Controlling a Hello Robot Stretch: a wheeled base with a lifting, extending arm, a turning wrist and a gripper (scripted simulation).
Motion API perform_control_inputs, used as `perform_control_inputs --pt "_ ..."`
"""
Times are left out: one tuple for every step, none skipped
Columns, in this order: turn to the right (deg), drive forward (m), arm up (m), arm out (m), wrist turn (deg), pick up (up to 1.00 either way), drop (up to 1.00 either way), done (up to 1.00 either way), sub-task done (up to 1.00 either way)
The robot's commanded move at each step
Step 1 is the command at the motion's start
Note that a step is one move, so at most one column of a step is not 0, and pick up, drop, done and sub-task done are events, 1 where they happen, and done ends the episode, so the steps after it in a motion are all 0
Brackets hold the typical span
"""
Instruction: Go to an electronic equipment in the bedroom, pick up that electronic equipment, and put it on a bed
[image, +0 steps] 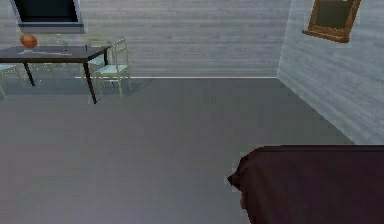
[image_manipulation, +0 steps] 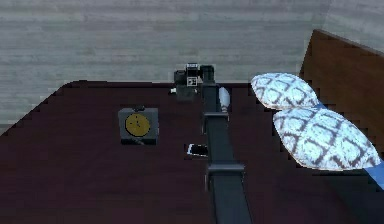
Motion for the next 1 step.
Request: perform_control_inputs --pt "0.0 0.0 0.0 -0.08 0.0 0.0 0.0 0.0 0.0"
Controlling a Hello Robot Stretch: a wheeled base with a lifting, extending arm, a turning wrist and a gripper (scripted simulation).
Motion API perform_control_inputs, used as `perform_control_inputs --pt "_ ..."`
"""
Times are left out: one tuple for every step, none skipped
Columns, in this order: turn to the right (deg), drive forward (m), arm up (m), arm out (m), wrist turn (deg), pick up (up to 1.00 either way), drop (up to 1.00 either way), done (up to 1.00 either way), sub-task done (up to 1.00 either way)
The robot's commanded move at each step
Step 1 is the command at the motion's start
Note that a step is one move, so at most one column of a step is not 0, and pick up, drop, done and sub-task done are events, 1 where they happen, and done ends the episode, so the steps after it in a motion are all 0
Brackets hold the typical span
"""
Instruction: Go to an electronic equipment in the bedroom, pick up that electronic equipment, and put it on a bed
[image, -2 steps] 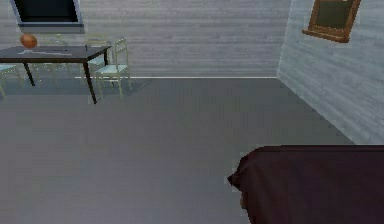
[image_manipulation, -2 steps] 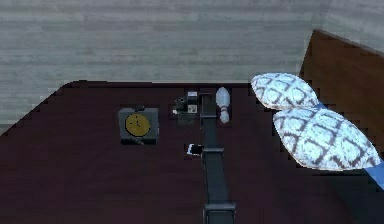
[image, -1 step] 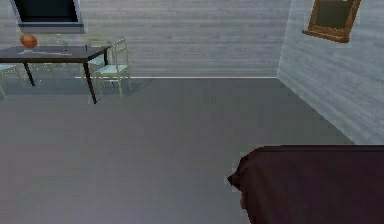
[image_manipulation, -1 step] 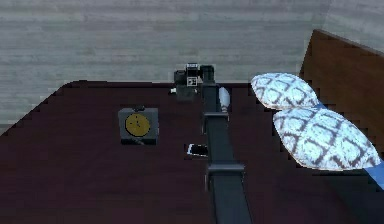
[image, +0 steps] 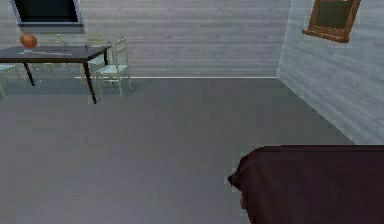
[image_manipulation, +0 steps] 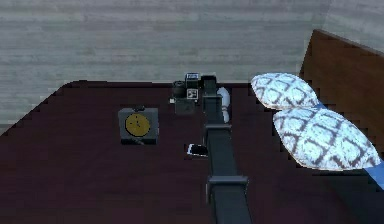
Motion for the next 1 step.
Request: perform_control_inputs --pt "0.0 0.0 0.0 0.0 0.0 0.0 0.0 1.0 0.0"
